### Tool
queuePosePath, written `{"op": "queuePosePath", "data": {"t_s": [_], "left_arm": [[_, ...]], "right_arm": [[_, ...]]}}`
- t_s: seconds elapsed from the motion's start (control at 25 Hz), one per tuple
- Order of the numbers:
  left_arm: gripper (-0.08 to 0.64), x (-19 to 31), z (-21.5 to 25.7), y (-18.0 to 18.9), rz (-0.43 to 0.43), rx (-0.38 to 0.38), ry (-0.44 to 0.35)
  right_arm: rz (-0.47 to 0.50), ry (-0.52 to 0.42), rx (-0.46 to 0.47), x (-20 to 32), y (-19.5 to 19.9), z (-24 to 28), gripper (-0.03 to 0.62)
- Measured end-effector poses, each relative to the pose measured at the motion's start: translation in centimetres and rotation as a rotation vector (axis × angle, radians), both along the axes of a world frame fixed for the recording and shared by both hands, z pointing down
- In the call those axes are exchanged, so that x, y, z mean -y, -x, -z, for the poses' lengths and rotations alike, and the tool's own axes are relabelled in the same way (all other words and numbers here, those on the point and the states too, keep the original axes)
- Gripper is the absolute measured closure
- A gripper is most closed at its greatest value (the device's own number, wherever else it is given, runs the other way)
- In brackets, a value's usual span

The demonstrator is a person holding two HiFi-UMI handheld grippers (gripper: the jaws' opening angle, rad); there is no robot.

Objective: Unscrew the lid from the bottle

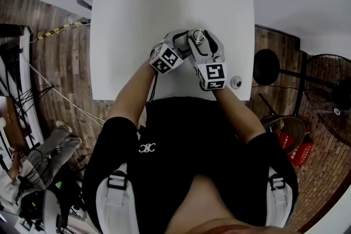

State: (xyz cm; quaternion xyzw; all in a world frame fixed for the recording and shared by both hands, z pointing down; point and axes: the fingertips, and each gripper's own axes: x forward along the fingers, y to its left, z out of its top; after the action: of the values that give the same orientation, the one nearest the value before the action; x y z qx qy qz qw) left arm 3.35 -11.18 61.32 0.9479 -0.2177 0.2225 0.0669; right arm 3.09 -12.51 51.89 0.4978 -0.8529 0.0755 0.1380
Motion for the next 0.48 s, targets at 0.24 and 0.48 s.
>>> {"op": "queuePosePath", "data": {"t_s": [0.24,0.48], "left_arm": [[0.206,0.0,0.2,0.3,-0.004,-0.012,-0.008],[0.206,-0.4,0.4,0.3,-0.005,-0.018,-0.013]], "right_arm": [[0.199,0.016,-0.006,-0.3,0.5,0.1,0.348],[0.533,0.045,-0.054,-1.0,0.8,0.2,0.348]]}}
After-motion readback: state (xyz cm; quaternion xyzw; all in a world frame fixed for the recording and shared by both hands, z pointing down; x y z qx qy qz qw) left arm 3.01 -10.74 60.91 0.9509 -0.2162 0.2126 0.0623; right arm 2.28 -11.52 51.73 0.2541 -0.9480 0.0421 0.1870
